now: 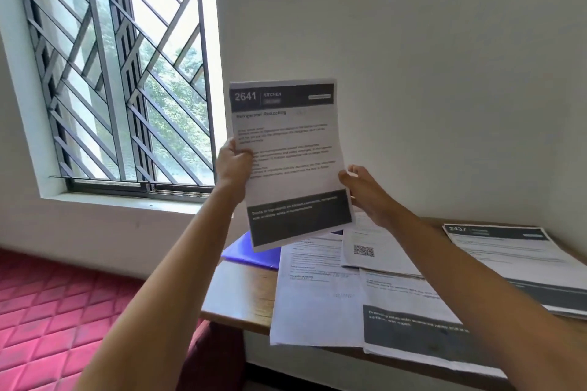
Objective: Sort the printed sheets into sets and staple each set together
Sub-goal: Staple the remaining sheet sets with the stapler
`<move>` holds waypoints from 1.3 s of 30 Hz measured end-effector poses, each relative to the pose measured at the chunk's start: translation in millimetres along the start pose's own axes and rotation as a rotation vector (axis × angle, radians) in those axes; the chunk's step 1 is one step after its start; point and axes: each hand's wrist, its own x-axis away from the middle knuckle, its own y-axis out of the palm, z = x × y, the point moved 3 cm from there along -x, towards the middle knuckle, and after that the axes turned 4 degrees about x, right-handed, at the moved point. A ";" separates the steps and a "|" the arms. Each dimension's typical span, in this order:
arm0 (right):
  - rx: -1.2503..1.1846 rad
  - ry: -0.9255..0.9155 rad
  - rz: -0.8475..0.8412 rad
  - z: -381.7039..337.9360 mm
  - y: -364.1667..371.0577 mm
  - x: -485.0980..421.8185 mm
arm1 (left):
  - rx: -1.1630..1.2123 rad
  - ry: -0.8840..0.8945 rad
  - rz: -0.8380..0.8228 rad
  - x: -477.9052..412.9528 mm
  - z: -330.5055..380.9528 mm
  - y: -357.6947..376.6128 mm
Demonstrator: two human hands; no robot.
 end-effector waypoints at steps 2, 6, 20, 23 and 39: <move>0.002 0.022 0.037 3.6 -17.8 -1.5 | 0.027 0.001 -0.022 1.5 -10.0 10.5; -0.001 -0.016 0.041 1.8 -36.3 7.4 | 0.007 0.029 -0.072 7.9 -18.7 32.5; 0.018 -0.028 0.146 74.1 -36.5 41.8 | -0.223 0.194 -0.040 52.7 -70.2 62.9; 0.022 -0.017 0.131 80.2 -33.3 45.2 | -0.286 0.189 -0.078 62.3 -79.4 63.8; 0.040 -0.010 0.102 84.4 -32.8 54.7 | -0.033 0.027 0.009 75.8 -98.6 52.3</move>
